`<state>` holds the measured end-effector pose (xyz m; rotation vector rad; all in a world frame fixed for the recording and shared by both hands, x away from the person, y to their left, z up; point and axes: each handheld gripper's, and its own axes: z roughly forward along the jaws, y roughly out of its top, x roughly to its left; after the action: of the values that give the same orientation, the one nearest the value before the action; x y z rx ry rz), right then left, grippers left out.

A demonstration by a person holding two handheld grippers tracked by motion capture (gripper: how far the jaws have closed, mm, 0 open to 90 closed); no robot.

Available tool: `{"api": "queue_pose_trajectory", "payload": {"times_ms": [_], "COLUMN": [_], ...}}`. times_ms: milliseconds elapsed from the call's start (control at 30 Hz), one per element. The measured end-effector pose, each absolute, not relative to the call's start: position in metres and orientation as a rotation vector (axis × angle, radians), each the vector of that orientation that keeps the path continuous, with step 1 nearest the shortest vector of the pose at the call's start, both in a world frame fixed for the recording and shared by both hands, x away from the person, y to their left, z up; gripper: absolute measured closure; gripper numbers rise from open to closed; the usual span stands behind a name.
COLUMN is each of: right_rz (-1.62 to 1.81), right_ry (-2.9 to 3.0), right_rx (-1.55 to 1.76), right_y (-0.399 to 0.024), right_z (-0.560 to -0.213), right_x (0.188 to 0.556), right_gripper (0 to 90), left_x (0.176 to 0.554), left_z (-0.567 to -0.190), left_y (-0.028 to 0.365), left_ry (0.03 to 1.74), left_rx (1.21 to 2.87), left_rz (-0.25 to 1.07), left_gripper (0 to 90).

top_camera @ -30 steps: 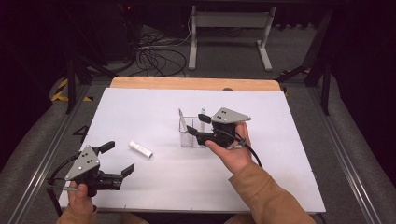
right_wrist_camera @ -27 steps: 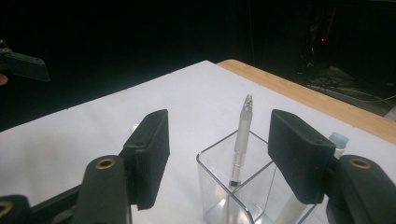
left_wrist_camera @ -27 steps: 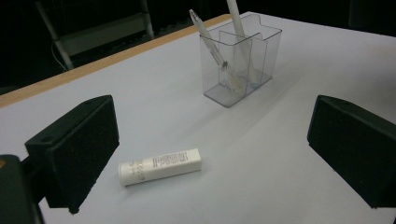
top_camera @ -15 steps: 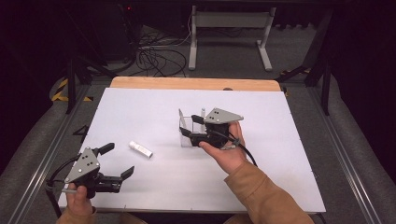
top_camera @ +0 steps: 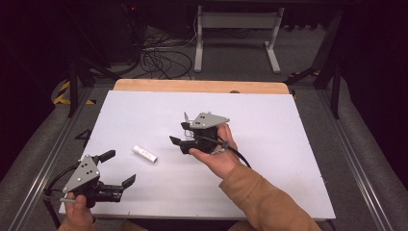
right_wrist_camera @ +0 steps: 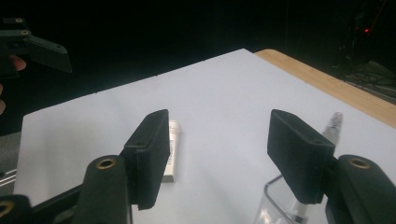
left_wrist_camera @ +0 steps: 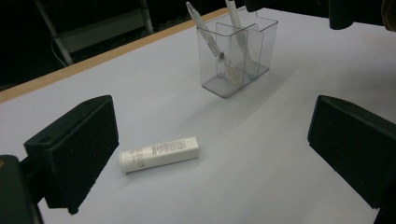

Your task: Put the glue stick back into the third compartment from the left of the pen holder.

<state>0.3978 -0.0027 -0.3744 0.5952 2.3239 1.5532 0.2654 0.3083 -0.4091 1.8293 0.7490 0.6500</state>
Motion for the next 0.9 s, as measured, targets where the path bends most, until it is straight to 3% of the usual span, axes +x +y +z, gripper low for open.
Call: {"api": "queue_pose_trajectory", "payload": {"times_ms": [900], "right_rz": [1.419], "right_ry": [2.486], "right_rx": [0.570], "right_y": [0.048], "right_z": [-0.400], "right_x": [0.411], "right_gripper": [40.3], "left_x": [0.267], "left_z": [-0.412], "left_y": [0.314], "left_ry": [0.758], "left_rx": [1.835], "left_rz": [0.633], "left_gripper": [2.7]}}
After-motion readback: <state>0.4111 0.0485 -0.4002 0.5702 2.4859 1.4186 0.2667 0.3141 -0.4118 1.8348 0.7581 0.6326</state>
